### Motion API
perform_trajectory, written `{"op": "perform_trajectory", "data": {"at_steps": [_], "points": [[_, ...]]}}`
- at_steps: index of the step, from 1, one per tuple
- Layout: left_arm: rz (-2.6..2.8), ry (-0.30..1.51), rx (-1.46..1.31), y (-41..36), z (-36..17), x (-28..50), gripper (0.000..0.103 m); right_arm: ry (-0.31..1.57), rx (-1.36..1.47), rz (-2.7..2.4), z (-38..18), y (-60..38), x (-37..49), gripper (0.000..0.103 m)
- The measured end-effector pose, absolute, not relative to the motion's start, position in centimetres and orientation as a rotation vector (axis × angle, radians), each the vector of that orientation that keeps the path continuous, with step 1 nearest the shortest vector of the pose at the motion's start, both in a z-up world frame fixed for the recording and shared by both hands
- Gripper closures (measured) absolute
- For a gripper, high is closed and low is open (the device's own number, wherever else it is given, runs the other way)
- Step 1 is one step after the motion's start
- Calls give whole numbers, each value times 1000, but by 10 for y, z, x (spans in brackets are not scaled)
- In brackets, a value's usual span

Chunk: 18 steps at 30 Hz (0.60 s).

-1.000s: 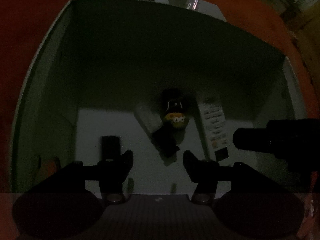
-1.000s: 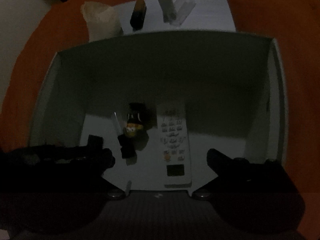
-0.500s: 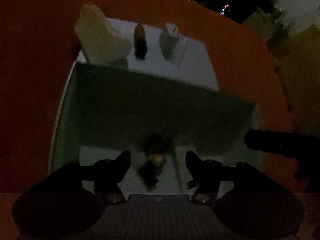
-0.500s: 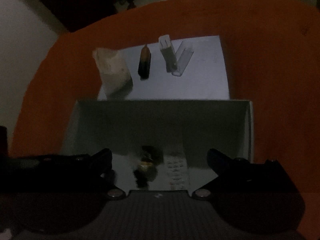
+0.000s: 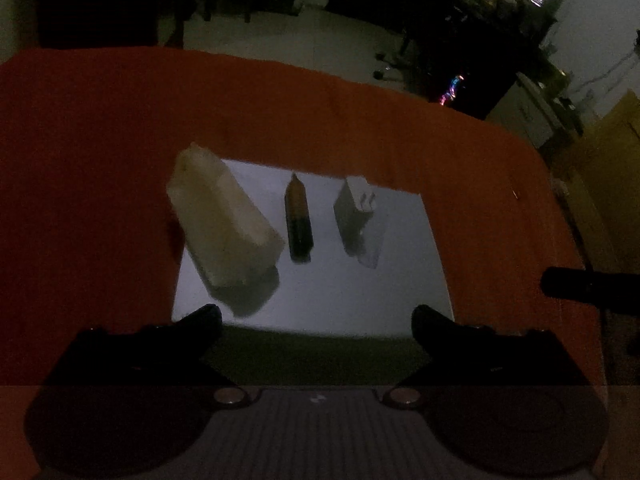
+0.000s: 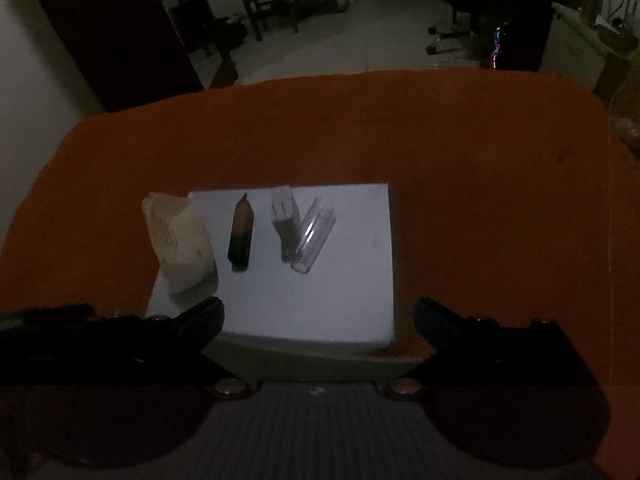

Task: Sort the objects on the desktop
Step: 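Move right tool toward clear tube while left tool nears translucent block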

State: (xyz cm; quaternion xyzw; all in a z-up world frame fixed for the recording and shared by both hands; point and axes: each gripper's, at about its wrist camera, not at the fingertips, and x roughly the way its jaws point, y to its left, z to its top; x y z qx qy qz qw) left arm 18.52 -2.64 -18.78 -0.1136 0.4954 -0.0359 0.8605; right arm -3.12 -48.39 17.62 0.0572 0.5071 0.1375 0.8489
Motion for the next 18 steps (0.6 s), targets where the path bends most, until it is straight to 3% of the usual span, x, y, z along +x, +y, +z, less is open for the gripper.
{"op": "perform_trajectory", "data": {"at_steps": [18], "points": [[44,1114,-205,-23,-230,253,0,1090,58,173,124,-479,52,0]]}}
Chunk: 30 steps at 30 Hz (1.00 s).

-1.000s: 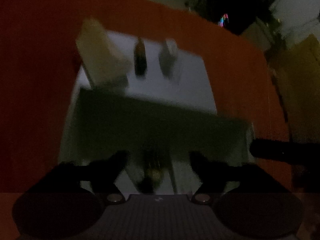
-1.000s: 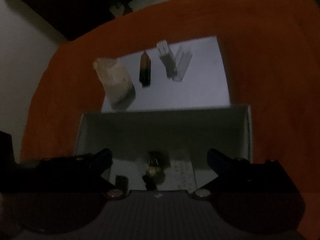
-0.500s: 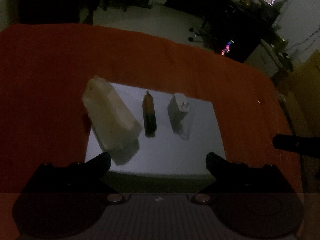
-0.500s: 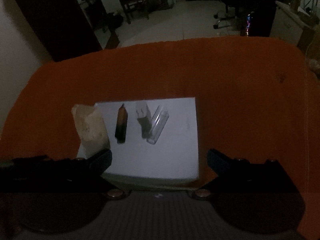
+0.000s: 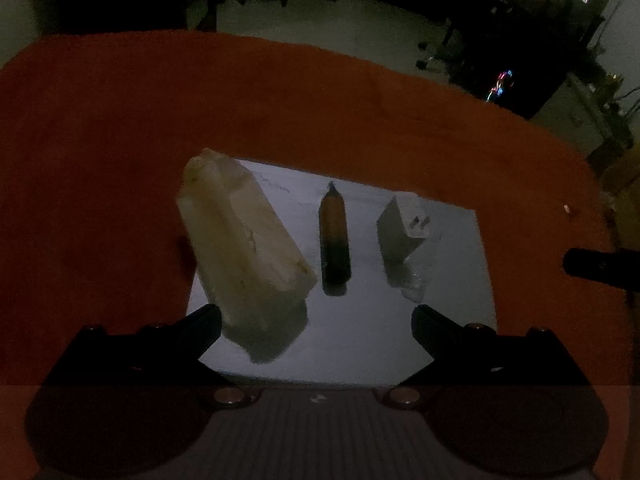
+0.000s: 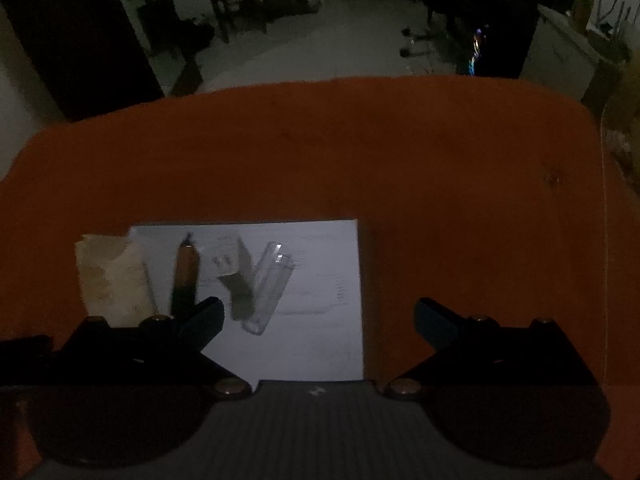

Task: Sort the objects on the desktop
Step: 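Move right tool toward clear tube while left tool nears translucent block, then close right tool on the clear tube while left tool reaches the block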

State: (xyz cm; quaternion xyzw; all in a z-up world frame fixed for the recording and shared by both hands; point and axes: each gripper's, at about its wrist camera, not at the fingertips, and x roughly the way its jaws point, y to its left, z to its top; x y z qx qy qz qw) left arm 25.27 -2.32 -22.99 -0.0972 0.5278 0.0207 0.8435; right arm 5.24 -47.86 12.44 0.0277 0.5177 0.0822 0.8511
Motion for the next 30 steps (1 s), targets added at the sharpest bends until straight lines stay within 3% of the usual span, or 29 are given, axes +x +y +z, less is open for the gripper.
{"op": "perform_trajectory", "data": {"at_steps": [19,30], "points": [[54,1160,-163,-28,-266,292,0,1192,1,186,74,-447,93,3],[135,1139,-207,-18,-286,312,0,1243,47,195,51,-430,113,13]]}}
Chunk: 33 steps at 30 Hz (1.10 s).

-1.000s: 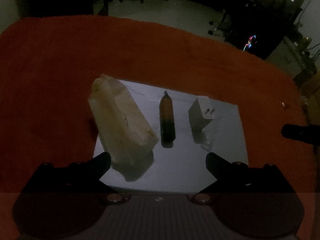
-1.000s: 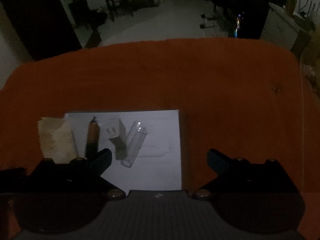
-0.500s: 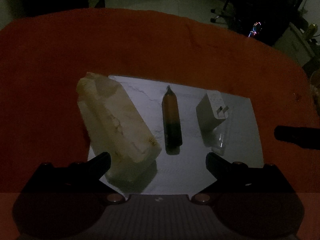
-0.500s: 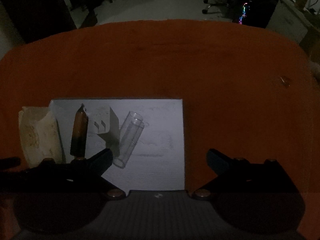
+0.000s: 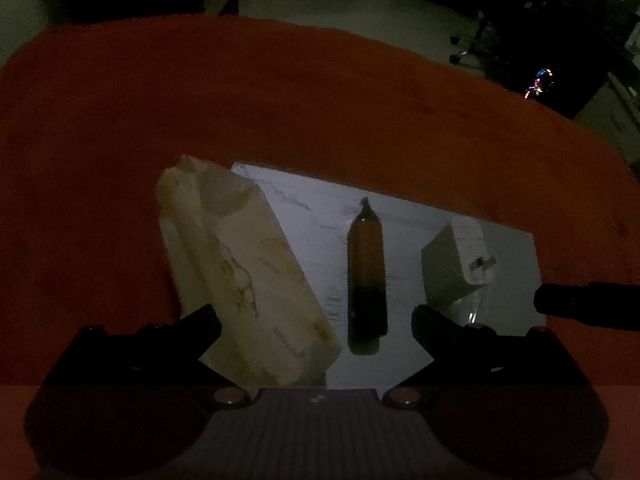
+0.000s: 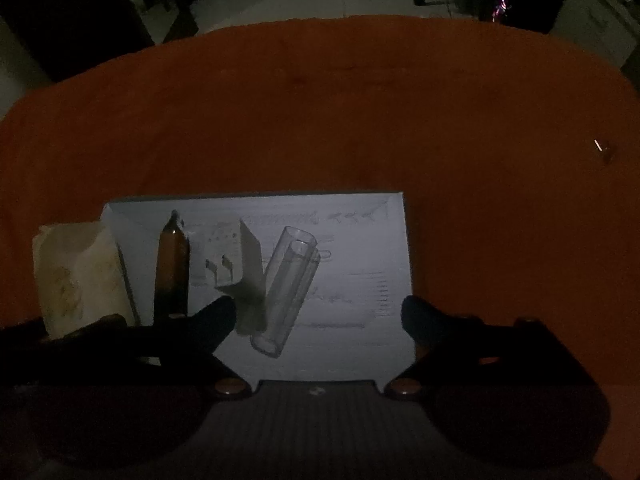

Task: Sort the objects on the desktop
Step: 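Close right tool on the clear tube while left tool reaches the block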

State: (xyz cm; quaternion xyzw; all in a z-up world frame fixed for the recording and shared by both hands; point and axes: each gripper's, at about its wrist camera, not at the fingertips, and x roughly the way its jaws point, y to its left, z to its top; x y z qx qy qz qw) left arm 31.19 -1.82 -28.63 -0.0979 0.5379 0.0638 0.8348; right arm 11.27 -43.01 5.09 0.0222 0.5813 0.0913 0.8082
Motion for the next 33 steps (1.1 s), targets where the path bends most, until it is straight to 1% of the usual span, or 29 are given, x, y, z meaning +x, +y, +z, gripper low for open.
{"op": "perform_trajectory", "data": {"at_steps": [1,3,6,20,25,26,27,29,33], "points": [[130,1145,-205,-19,-289,313,0,1253,45,193,47,-428,115,14],[120,1154,-197,-22,-293,316,0,1279,41,196,37,-424,119,23],[106,1167,-181,-28,-299,321,1,1315,42,205,25,-420,123,31],[110,1176,-179,-38,-314,334,3,1375,121,221,-9,-416,136,32],[114,1177,-171,-37,-319,336,3,1385,110,230,-17,-415,137,38],[114,1174,-169,-37,-319,336,3,1377,102,238,-16,-415,136,44],[114,1172,-168,-38,-319,337,3,1370,92,248,-15,-415,135,56],[114,1169,-151,-38,-320,336,9,1360,71,261,-13,-417,132,69],[101,1180,-117,-33,-317,328,11,1357,45,285,-11,-422,122,70]]}}
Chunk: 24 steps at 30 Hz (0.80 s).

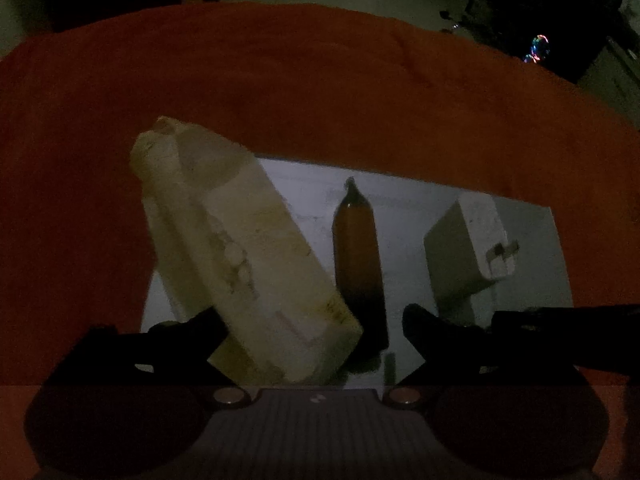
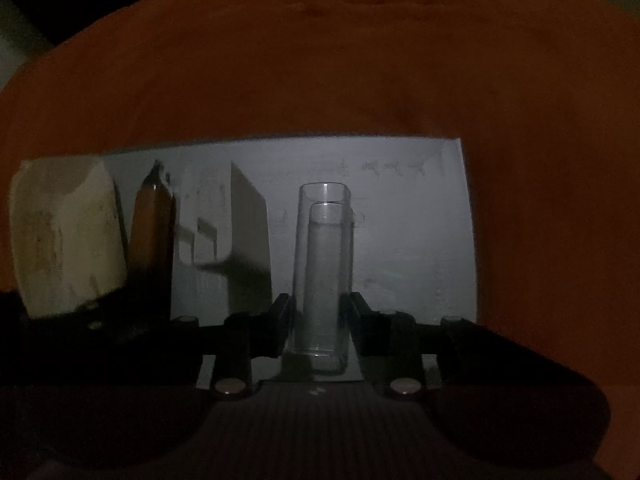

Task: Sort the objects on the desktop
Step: 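Close right tool on the clear tube while left tool reaches the block, then lift clear tube with right tool while left tool grasps translucent block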

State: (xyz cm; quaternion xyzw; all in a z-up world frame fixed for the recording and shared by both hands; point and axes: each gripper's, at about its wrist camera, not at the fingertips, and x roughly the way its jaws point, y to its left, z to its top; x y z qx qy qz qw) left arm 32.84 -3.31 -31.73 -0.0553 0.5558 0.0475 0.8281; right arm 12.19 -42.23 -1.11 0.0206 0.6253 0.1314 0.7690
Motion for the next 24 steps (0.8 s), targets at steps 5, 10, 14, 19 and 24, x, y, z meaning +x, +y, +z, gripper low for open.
{"op": "perform_trajectory", "data": {"at_steps": [5,10,14,19,24], "points": [[143,1181,-115,-18,-308,318,11,1370,29,286,-4,-430,111,70],[111,1149,-173,-21,-286,310,11,1376,18,292,0,-432,98,70],[62,1119,-175,-39,-274,313,11,1373,-6,302,4,-435,95,70],[82,1094,-155,-56,-277,324,11,1354,-83,324,1,-441,85,70],[125,1067,-233,-48,-289,337,11,1354,-80,345,4,-447,85,70]]}}
